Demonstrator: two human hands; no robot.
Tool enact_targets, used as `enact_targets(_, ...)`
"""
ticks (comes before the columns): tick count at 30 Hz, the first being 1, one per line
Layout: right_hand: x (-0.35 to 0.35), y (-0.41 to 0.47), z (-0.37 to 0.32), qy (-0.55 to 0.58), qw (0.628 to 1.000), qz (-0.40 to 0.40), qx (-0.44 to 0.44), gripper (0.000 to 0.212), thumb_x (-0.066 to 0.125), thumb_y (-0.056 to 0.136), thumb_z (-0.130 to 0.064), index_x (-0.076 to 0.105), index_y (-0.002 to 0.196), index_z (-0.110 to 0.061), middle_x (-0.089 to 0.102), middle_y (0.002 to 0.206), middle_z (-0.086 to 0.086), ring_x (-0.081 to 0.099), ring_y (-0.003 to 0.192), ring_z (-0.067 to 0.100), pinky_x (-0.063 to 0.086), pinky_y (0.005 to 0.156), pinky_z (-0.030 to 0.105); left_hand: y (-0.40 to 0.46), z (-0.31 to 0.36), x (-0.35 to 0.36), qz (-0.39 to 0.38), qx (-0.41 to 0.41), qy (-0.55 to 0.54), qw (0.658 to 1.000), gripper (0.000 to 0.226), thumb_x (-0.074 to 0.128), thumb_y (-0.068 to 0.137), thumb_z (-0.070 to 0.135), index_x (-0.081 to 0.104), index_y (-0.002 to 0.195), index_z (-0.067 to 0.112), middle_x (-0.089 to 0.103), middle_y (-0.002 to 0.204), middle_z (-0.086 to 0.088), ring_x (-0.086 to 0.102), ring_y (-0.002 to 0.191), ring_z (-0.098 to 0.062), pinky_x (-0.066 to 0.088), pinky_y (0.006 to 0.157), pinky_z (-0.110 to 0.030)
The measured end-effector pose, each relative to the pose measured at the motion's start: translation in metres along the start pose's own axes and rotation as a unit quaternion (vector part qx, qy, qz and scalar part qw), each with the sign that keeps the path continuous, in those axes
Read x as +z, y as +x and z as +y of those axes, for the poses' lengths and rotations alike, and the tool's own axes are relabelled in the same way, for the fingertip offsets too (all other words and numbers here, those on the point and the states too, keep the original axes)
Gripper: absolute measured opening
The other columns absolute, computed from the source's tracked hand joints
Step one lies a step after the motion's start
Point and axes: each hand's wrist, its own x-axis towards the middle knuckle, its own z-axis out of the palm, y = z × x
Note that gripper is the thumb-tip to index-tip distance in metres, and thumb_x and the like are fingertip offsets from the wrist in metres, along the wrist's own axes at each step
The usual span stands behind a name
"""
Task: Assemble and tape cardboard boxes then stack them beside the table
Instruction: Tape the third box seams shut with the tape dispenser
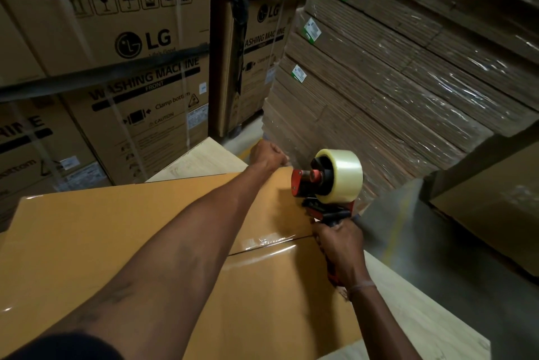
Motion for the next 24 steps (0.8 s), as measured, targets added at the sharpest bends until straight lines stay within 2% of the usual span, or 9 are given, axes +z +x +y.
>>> enact_targets(2, -0.001, -0.003, -0.002, -0.008, 1.0, 0.004, -0.001, 0.027, 0.07, 0.06, -0.042, 0.064, 0.066, -0.016, 0.064, 0.061, 0.005, 0.054, 0.058, 0.024, 0.044, 0.056, 0.042, 0.001, 0.002, 0.0, -0.009, -0.007, 0.026, 1.0, 0.017, 0.093, 0.073, 0.017, 0.08, 0.083, 0.012, 0.077, 0.087, 0.0, 0.071, 0.089, -0.017, 0.056, 0.074, -0.032)
enact_targets(4, -0.001, -0.006, -0.006, -0.023, 1.0, 0.004, -0.008, 0.033, 0.073, 0.064, -0.047, 0.07, 0.074, -0.016, 0.073, 0.07, 0.001, 0.067, 0.067, 0.032, 0.055, 0.061, 0.048, 0.003, 0.004, 0.001, -0.014, -0.023, 0.061, 0.998, 0.029, 0.092, 0.072, 0.021, 0.076, 0.094, 0.011, 0.076, 0.098, -0.005, 0.07, 0.094, -0.024, 0.052, 0.07, -0.033)
enact_targets(7, -0.002, -0.009, -0.01, -0.056, 0.998, 0.001, -0.021, 0.031, 0.076, 0.074, -0.045, 0.075, 0.082, -0.015, 0.076, 0.076, 0.0, 0.072, 0.079, 0.029, 0.059, 0.072, 0.05, 0.003, 0.009, 0.004, -0.015, -0.039, 0.093, 0.995, 0.041, 0.091, 0.073, 0.026, 0.068, 0.103, 0.01, 0.071, 0.111, -0.01, 0.069, 0.105, -0.031, 0.058, 0.083, -0.037)
enact_targets(11, -0.002, -0.01, -0.011, -0.085, 0.996, 0.009, -0.018, 0.021, 0.076, 0.081, -0.036, 0.074, 0.081, -0.014, 0.076, 0.076, 0.0, 0.072, 0.079, 0.024, 0.059, 0.074, 0.046, 0.001, 0.007, 0.005, -0.009, -0.039, 0.097, 0.994, 0.01, 0.071, 0.091, 0.018, 0.061, 0.091, 0.017, 0.07, 0.112, -0.012, 0.067, 0.106, -0.031, 0.054, 0.083, -0.037)
enact_targets(13, -0.002, -0.008, -0.01, -0.097, 0.995, 0.012, -0.012, 0.021, 0.075, 0.08, -0.034, 0.074, 0.079, -0.013, 0.075, 0.075, 0.001, 0.071, 0.078, 0.025, 0.058, 0.072, 0.046, 0.002, 0.003, 0.004, -0.013, 0.016, 0.111, 0.994, 0.008, 0.063, 0.095, 0.011, 0.067, 0.088, 0.015, 0.071, 0.105, -0.009, 0.067, 0.101, -0.027, 0.05, 0.076, -0.034)
enact_targets(17, 0.0, -0.005, -0.012, -0.135, 0.991, 0.003, -0.01, 0.027, 0.07, 0.077, -0.04, 0.071, 0.074, -0.012, 0.073, 0.073, 0.003, 0.068, 0.075, 0.025, 0.055, 0.069, 0.041, -0.001, -0.011, -0.001, -0.067, 0.14, 0.099, 0.983, 0.022, 0.059, 0.092, 0.005, 0.078, 0.084, 0.014, 0.075, 0.093, 0.002, 0.067, 0.088, -0.013, 0.048, 0.077, -0.03)
enact_targets(20, 0.001, -0.003, -0.013, -0.158, 0.987, 0.008, -0.007, 0.029, 0.07, 0.077, -0.04, 0.073, 0.076, -0.011, 0.073, 0.076, 0.005, 0.067, 0.076, 0.026, 0.055, 0.071, 0.039, 0.001, -0.022, -0.006, -0.088, 0.179, 0.111, 0.974, 0.022, 0.059, 0.094, 0.025, 0.076, 0.082, 0.017, 0.075, 0.088, 0.003, 0.068, 0.084, -0.013, 0.058, 0.081, -0.04)
enact_targets(22, 0.002, -0.003, -0.014, -0.165, 0.986, 0.011, -0.008, 0.026, 0.071, 0.081, -0.037, 0.073, 0.078, -0.011, 0.074, 0.078, 0.006, 0.067, 0.078, 0.027, 0.055, 0.072, 0.039, 0.002, -0.026, -0.009, -0.095, 0.195, 0.113, 0.97, 0.022, 0.07, 0.092, 0.039, 0.075, 0.084, 0.019, 0.074, 0.086, 0.004, 0.069, 0.085, -0.013, 0.058, 0.081, -0.038)
enact_targets(24, 0.002, -0.002, -0.015, -0.169, 0.985, 0.017, -0.007, 0.025, 0.072, 0.083, -0.035, 0.073, 0.078, -0.011, 0.074, 0.08, 0.007, 0.067, 0.079, 0.028, 0.055, 0.072, 0.039, -0.001, -0.025, -0.01, -0.105, 0.21, 0.123, 0.964, 0.024, 0.08, 0.085, 0.043, 0.076, 0.084, 0.02, 0.075, 0.084, 0.004, 0.07, 0.084, -0.013, 0.057, 0.077, -0.036)
